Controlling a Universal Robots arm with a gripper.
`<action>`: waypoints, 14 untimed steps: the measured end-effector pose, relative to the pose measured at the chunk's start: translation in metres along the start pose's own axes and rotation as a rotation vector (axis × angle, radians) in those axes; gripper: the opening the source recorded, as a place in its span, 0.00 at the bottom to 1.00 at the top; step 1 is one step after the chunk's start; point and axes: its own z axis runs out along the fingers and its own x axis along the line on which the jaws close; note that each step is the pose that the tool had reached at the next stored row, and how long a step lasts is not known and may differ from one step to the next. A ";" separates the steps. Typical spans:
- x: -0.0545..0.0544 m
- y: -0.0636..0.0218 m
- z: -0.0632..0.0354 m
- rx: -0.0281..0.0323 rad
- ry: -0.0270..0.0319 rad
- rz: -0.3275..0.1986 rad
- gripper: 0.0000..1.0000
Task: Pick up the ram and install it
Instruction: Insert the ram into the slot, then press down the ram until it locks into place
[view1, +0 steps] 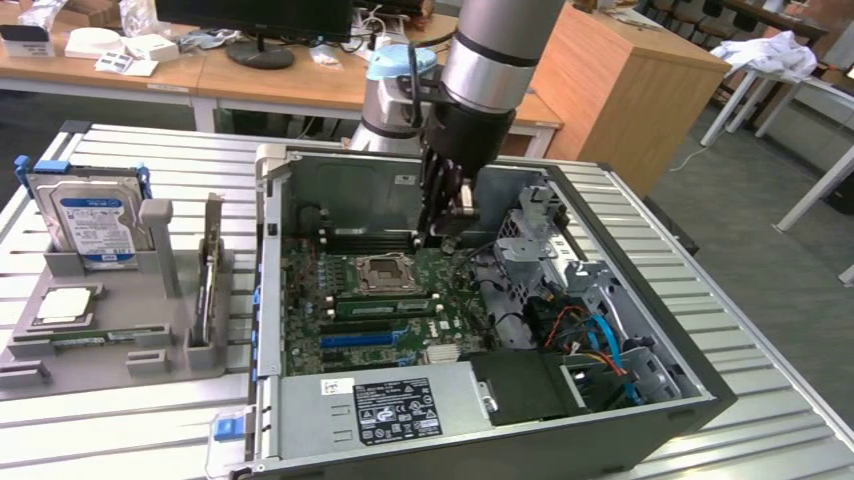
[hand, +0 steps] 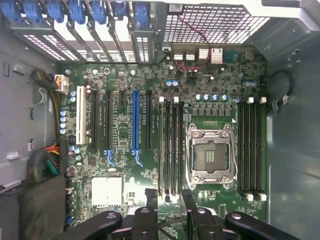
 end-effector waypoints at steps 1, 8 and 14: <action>0.000 0.0000 -0.0017 0.0000 0.0001 0.000 0.32; -0.001 0.0005 -0.0149 0.0000 0.0001 0.000 0.32; -0.001 0.0005 -0.0150 0.0000 0.0000 0.000 0.32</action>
